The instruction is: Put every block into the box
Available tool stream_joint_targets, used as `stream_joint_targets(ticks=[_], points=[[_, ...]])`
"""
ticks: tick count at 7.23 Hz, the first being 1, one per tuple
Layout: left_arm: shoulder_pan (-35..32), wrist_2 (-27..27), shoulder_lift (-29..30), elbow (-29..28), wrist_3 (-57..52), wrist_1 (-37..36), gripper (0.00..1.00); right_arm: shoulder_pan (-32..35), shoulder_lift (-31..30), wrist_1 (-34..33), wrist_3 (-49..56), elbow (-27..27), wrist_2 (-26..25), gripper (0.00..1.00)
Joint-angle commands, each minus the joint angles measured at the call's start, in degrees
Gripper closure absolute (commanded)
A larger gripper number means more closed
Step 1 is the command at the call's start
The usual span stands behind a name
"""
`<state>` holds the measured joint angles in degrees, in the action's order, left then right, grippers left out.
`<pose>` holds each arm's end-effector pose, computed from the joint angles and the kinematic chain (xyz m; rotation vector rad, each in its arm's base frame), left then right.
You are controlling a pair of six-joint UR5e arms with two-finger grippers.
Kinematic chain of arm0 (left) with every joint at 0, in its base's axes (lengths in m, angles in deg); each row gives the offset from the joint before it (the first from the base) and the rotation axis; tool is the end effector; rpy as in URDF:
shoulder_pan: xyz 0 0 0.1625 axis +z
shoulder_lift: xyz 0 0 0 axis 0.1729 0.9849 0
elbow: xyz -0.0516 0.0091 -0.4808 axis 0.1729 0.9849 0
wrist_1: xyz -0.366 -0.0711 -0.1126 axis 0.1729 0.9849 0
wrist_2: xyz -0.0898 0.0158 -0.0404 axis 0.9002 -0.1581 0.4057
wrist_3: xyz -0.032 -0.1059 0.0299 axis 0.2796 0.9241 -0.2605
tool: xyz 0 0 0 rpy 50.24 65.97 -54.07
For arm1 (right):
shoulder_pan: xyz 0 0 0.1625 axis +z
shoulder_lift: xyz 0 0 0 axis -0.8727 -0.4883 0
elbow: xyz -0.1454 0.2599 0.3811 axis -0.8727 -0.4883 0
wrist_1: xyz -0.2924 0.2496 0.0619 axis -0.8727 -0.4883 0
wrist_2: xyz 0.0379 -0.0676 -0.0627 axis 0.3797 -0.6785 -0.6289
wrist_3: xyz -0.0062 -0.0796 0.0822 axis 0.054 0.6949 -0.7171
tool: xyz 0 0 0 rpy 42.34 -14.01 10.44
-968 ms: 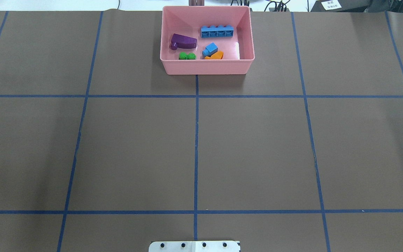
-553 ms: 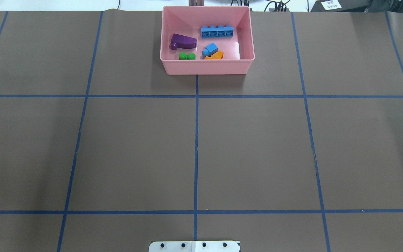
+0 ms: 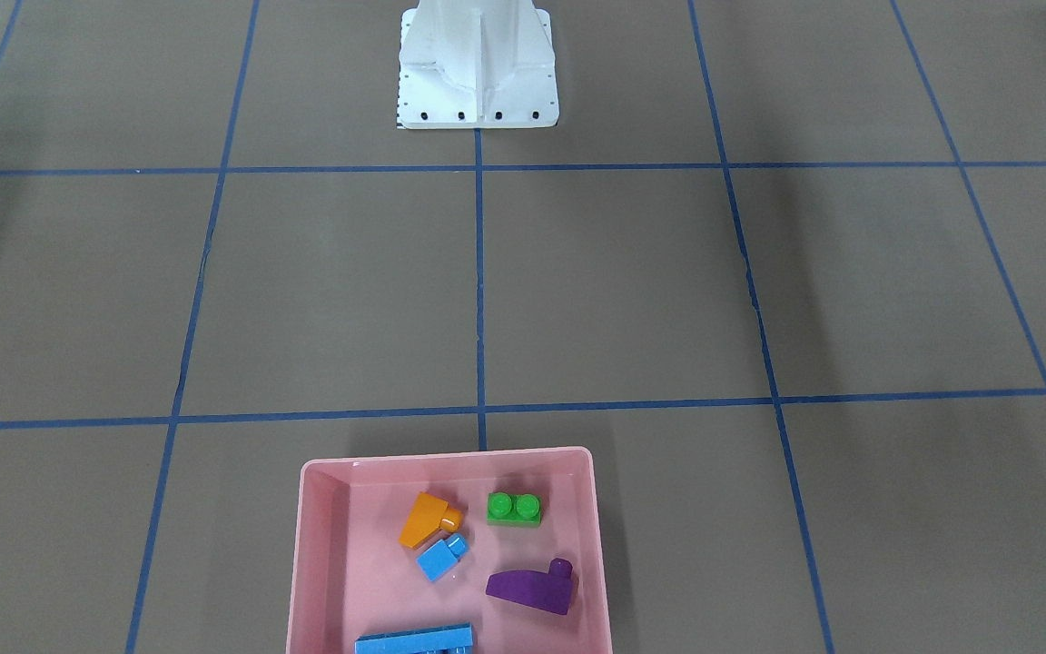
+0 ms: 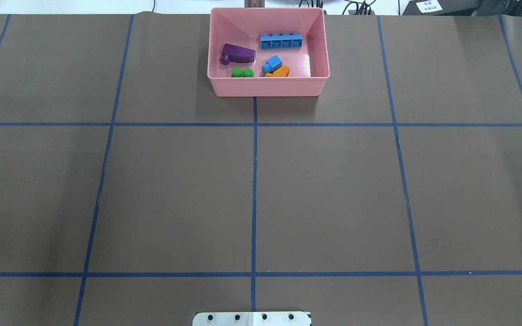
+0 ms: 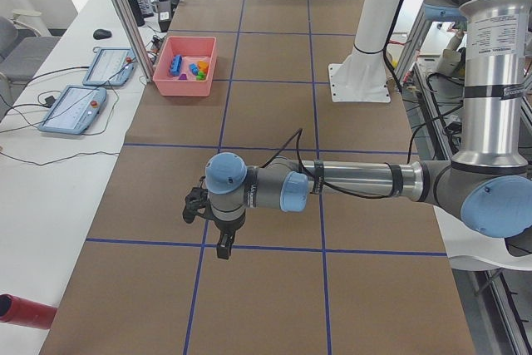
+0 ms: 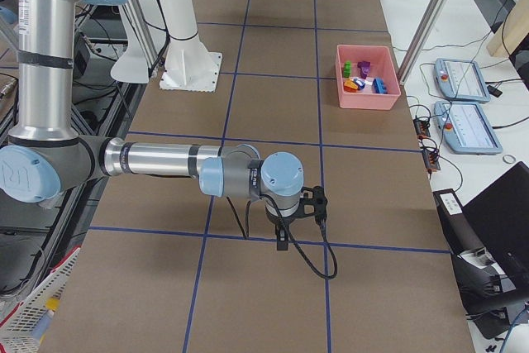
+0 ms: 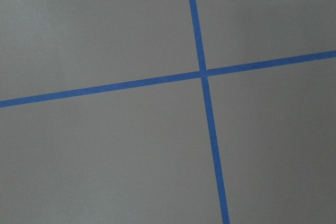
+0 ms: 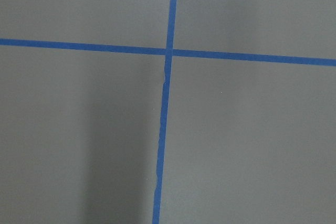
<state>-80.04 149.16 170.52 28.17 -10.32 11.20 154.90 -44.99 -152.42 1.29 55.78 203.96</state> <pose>-0.0557 -0.4463 0.7140 0.1275 0.7389 0.1118 0.0789 -0.4012 0.7155 0.0655 -0.8123 -0.0349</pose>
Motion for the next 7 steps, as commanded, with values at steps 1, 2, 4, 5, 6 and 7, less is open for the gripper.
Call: stream_joint_targets(ticks=[1, 2, 4, 5, 6, 7], points=[[0.0, -0.1, 0.0, 0.0, 0.0, 0.0, 0.00, -0.1, 0.0, -0.2, -0.1, 0.0, 0.0, 0.00], [0.0, -0.1, -0.1, 0.1, 0.0, 0.0, 0.00, -0.2, 0.0, -0.2, -0.1, 0.0, 0.0, 0.00], [0.0, -0.1, -0.1, -0.1, 0.2, 0.0, 0.00, -0.4, 0.0, -0.3, -0.1, 0.0, 0.1, 0.00], [0.0, -0.1, 0.0, -0.1, 0.3, 0.0, 0.00, -0.5, 0.0, -0.2, -0.1, 0.0, 0.0, 0.00], [0.1, -0.2, 0.0, -0.1, 0.4, 0.0, 0.00, -0.4, 0.0, -0.2, -0.1, 0.0, 0.1, 0.00], [0.1, -0.2, 0.0, -0.1, 0.5, 0.0, 0.00, -0.4, 0.0, -0.2, -0.1, 0.0, 0.1, 0.00]])
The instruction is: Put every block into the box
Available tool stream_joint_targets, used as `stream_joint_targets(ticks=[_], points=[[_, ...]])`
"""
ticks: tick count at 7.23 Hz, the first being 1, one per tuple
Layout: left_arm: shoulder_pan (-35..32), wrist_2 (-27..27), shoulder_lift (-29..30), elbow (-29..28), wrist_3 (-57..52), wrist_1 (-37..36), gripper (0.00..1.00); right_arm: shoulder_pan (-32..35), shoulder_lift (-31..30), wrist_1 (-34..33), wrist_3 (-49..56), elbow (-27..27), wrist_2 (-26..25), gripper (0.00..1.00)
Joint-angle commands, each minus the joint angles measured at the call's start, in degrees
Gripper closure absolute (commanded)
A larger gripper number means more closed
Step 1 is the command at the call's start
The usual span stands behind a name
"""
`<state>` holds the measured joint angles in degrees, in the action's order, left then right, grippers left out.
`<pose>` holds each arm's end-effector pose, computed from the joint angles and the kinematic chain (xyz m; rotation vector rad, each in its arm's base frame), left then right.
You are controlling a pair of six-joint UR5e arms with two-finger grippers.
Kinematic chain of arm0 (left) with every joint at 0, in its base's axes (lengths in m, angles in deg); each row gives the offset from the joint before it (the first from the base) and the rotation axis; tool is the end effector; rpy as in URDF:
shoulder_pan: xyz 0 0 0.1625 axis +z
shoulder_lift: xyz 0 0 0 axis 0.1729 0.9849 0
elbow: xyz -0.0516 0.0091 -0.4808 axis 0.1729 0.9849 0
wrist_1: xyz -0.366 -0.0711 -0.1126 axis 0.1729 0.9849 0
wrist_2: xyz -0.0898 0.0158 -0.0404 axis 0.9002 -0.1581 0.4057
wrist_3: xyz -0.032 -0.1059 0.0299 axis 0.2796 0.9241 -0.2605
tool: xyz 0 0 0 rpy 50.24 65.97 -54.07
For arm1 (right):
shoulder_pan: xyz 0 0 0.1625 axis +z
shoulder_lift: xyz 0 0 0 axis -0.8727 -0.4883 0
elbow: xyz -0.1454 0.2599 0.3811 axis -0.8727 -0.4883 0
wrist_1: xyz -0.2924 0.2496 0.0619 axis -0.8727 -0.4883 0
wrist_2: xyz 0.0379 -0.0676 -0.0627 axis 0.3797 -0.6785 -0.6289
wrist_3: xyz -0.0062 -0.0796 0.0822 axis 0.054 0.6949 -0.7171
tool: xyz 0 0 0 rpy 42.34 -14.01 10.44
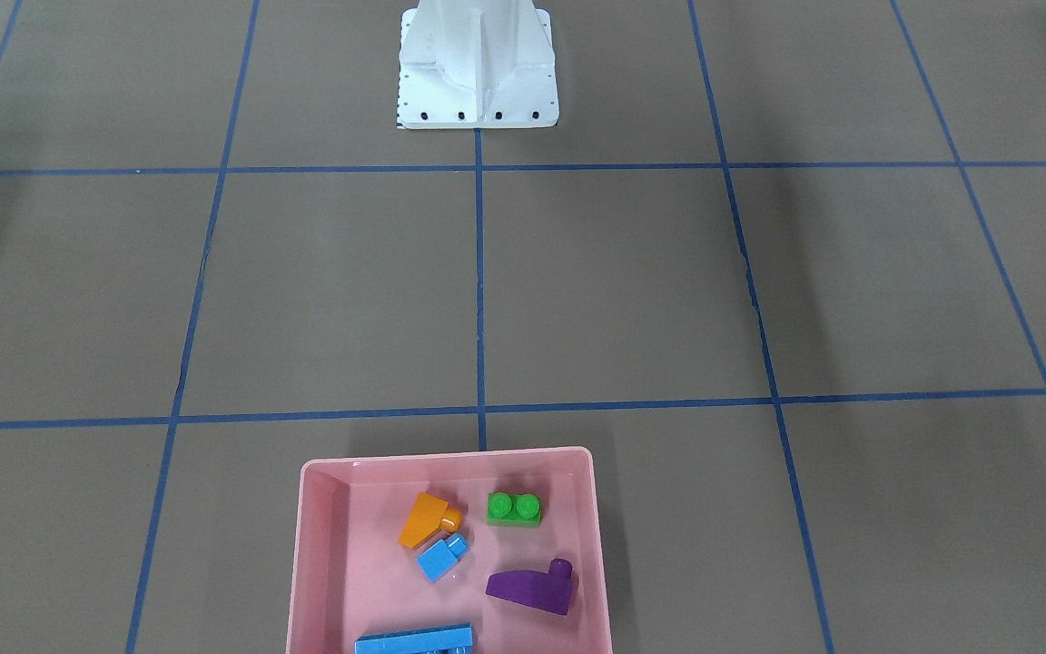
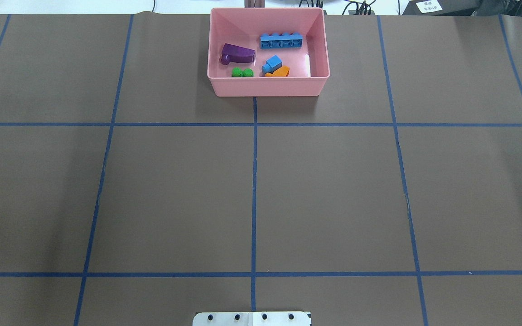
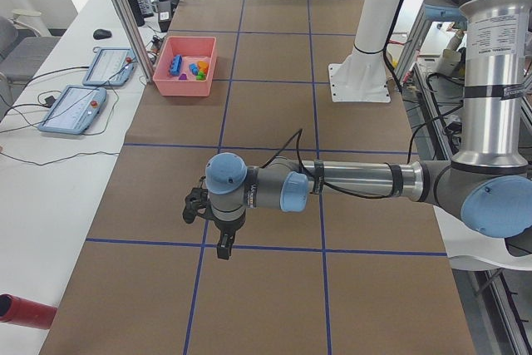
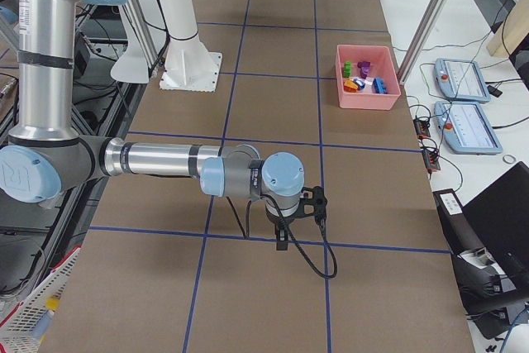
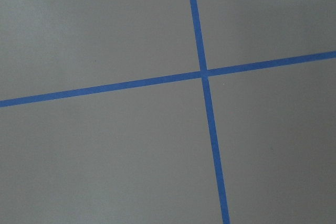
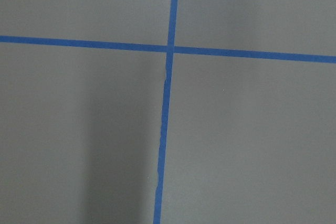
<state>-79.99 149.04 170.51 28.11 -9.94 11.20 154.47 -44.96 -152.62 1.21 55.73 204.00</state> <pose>-0.0554 -0.4462 0.7147 0.1235 0.7373 0.1057 0.0758 -0.4017 0.7160 0.0584 -0.8136 -0.0391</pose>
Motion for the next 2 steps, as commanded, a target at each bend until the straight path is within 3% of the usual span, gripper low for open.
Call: stream_joint_targets(ticks=[1, 2], points=[[0.0, 0.0, 0.1, 0.0, 0.1, 0.0, 0.00, -0.1, 0.0, 0.0, 0.0, 0.1, -0.1, 0.00], [0.0, -0.4, 0.0, 0.0, 0.1, 0.0, 0.00, 0.0, 0.0, 0.0, 0.0, 0.0, -0.1, 0.00]])
